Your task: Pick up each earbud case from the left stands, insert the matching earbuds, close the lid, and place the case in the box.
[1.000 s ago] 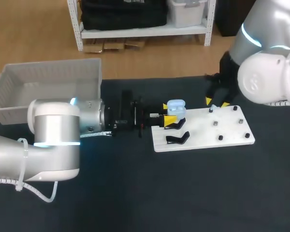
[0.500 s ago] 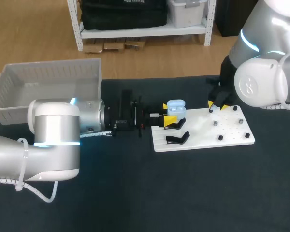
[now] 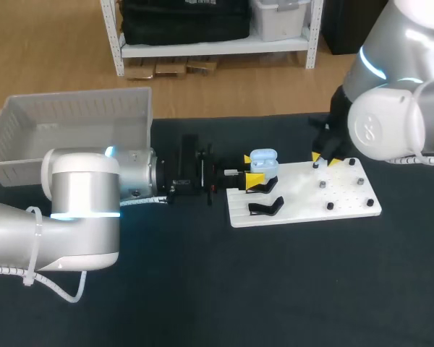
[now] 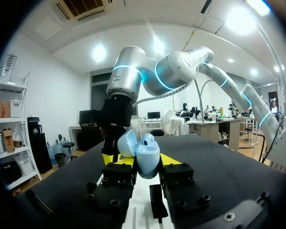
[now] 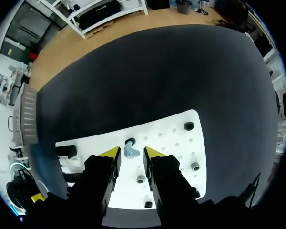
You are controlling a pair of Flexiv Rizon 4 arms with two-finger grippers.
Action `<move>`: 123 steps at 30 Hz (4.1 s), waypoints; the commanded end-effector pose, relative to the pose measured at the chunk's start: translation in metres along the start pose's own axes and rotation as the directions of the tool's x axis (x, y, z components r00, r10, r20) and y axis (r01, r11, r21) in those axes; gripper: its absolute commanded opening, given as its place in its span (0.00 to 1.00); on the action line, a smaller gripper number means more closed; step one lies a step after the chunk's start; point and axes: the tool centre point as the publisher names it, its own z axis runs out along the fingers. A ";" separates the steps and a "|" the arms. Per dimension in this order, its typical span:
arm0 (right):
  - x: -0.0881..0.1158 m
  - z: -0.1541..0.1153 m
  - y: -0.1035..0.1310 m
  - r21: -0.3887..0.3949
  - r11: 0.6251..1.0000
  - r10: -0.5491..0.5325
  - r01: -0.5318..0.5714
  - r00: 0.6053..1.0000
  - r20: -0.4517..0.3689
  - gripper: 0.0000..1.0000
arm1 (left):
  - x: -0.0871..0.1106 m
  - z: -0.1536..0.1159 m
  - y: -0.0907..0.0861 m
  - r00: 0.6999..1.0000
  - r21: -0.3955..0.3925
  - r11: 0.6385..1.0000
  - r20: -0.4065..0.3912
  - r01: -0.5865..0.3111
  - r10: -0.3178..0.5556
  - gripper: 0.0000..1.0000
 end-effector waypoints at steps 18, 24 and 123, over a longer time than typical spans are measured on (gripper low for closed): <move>-0.002 0.004 0.003 0.023 1.000 0.011 -0.011 1.000 -0.006 0.28 | 0.001 0.001 -0.002 1.000 -0.009 1.000 0.003 -0.005 0.005 0.00; 0.000 0.002 0.002 0.026 1.000 0.014 -0.014 1.000 -0.002 0.26 | 0.001 0.001 -0.002 1.000 -0.009 1.000 0.003 -0.005 0.005 0.00; 0.116 -0.155 0.145 0.101 0.850 -0.506 0.517 0.854 -0.120 0.00 | 0.001 0.001 -0.002 1.000 -0.009 1.000 0.003 -0.005 0.005 0.00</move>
